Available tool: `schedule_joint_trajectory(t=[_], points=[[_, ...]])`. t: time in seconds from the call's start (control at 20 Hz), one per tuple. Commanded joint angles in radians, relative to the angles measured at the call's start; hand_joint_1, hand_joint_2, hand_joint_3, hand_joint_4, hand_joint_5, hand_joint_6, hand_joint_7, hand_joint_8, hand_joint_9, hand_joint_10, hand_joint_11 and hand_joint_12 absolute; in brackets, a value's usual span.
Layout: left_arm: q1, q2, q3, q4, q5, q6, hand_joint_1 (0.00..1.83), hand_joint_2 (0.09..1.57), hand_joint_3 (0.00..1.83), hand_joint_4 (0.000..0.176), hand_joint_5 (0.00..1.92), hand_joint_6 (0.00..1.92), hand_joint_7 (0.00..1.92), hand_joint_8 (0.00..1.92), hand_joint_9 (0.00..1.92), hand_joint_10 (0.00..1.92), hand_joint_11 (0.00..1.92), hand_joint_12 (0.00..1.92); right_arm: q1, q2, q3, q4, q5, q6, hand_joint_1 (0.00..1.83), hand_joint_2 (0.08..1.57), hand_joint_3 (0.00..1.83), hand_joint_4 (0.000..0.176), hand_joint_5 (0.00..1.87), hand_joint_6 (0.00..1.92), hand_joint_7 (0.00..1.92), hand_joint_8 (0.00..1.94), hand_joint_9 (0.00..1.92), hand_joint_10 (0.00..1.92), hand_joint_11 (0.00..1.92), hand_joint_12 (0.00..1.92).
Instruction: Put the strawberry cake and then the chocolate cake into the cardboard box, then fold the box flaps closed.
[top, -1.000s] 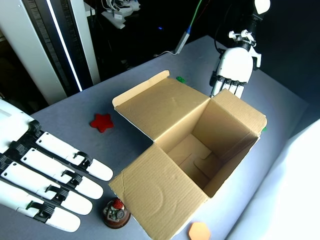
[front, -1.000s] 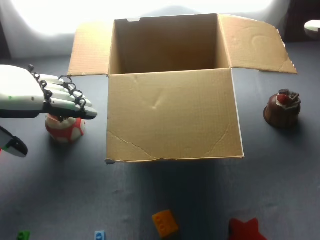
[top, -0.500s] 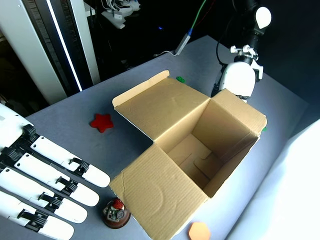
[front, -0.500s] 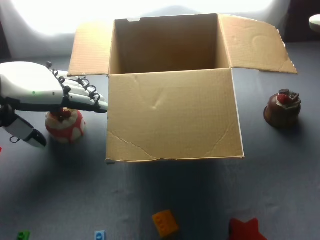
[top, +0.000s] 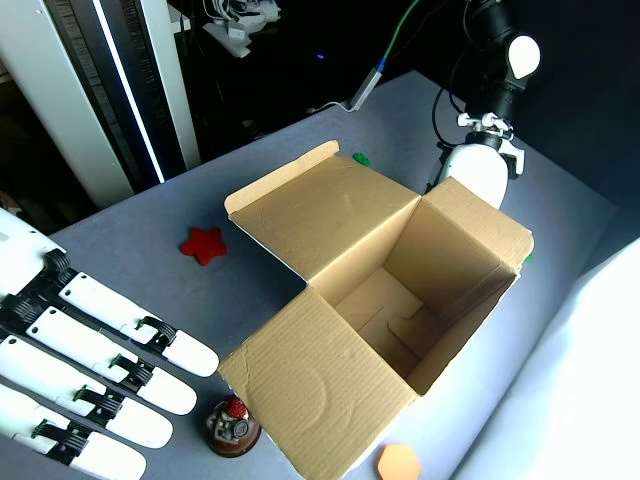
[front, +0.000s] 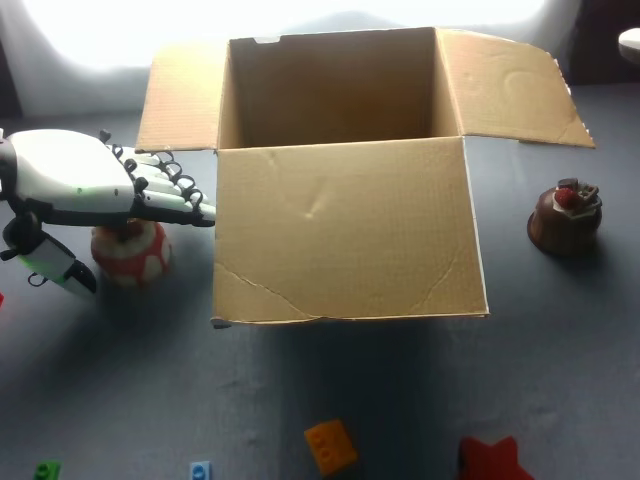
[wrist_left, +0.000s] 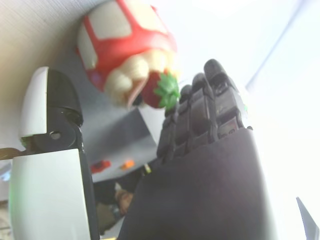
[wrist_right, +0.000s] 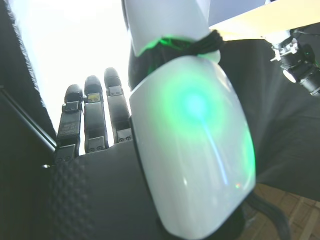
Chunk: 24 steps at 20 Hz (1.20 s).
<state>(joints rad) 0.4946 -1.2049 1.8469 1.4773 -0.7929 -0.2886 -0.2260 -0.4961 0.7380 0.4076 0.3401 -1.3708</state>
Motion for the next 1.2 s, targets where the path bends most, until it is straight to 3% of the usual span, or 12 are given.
schedule_joint_trajectory(t=[0.0,0.65,0.7,0.75,0.8,0.85,0.9,0.95,1.0,1.05,1.1,1.15], points=[[0.0,0.001,0.011,-0.065,-0.009,0.004,1.26,0.96,0.0,0.038,0.07,0.0,0.09,0.0,0.09,0.0,0.0,0.48,0.008,0.013,0.004,-0.008,0.116,-0.006,1.24,0.94,0.0,0.0,0.05,0.0,0.11,0.0,0.05,0.0,0.0,0.0],[0.012,-0.01,0.039,-0.069,0.004,0.004,1.25,0.96,0.0,0.045,0.11,0.0,0.16,0.0,0.19,0.01,0.0,0.72,0.009,0.013,0.003,-0.008,0.116,-0.009,1.22,0.93,0.0,0.0,0.06,0.01,0.11,0.0,0.09,0.01,0.05,0.04],[0.012,-0.011,0.037,-0.07,0.006,0.004,1.25,0.95,0.0,0.046,0.11,0.0,0.18,0.01,0.2,0.01,0.0,0.75,0.009,0.013,0.003,-0.008,0.115,-0.009,1.22,0.94,0.0,0.0,0.08,0.0,0.1,0.0,0.09,0.0,0.0,0.23],[0.013,-0.011,0.035,-0.071,0.008,0.004,1.25,0.95,0.0,0.046,0.11,0.0,0.18,0.01,0.2,0.01,0.0,0.75,0.009,0.013,0.003,-0.008,0.115,-0.009,1.22,0.94,0.0,0.0,0.08,0.0,0.1,0.0,0.09,0.0,0.0,0.23],[0.015,-0.011,0.034,-0.072,0.008,0.004,1.27,0.95,0.0,0.049,0.15,0.01,0.19,0.01,0.23,0.01,0.0,0.82,0.009,0.013,0.003,-0.008,0.115,-0.009,1.21,0.94,0.0,0.0,0.07,0.0,0.11,0.0,0.1,0.0,0.0,0.3],[0.017,-0.01,0.034,-0.075,0.008,0.004,1.3,0.99,0.01,0.035,0.33,0.04,0.41,0.04,0.48,0.09,0.04,1.19,0.009,0.013,0.003,-0.008,0.115,-0.009,1.21,0.94,0.0,0.0,0.08,0.01,0.11,0.0,0.1,0.0,0.0,0.35],[0.019,-0.01,0.034,-0.079,0.008,0.004,1.3,0.99,0.01,0.035,0.33,0.04,0.41,0.04,0.48,0.09,0.04,1.19,0.009,0.013,0.003,-0.008,0.115,-0.009,1.21,0.94,0.0,0.0,0.08,0.01,0.11,0.0,0.1,0.0,0.0,0.35],[0.02,-0.01,0.034,-0.08,0.009,0.004,1.3,1.01,0.01,0.022,0.44,0.03,0.54,0.04,0.61,0.14,0.14,1.27,0.009,0.013,0.003,-0.008,0.115,-0.009,1.21,0.94,0.0,0.0,0.07,0.0,0.1,0.0,0.09,0.0,0.0,0.34],[0.02,-0.011,0.034,-0.081,0.009,0.004,1.22,1.12,0.0,0.0,0.58,0.03,0.7,0.12,0.67,0.47,0.31,1.32,0.009,0.013,0.003,-0.008,0.115,-0.009,1.19,0.95,0.01,0.0,0.07,0.0,0.1,0.0,0.08,0.0,0.0,0.34],[0.02,-0.011,0.033,-0.082,0.009,0.004,1.18,1.25,0.0,0.0,0.65,1.05,0.81,1.17,0.58,1.27,0.43,1.65,0.009,0.013,0.002,-0.008,0.115,-0.009,1.18,0.96,0.01,0.0,0.06,0.0,0.1,0.0,0.09,0.0,0.0,0.39],[0.02,-0.011,0.033,-0.085,0.01,0.004,1.18,1.25,0.0,0.0,0.65,1.05,0.81,1.17,0.58,1.27,0.43,1.65,0.009,0.013,0.002,-0.008,0.115,-0.009,1.18,0.96,0.01,0.0,0.06,0.0,0.1,0.0,0.09,0.0,0.0,0.39],[0.02,-0.011,0.032,-0.085,0.01,0.004,1.17,1.27,0.0,0.0,0.6,1.31,0.79,1.42,0.65,1.34,0.52,1.69,0.009,0.013,0.002,-0.008,0.115,-0.009,1.16,0.97,0.01,0.0,0.05,0.0,0.09,0.0,0.09,0.0,0.0,0.4]])
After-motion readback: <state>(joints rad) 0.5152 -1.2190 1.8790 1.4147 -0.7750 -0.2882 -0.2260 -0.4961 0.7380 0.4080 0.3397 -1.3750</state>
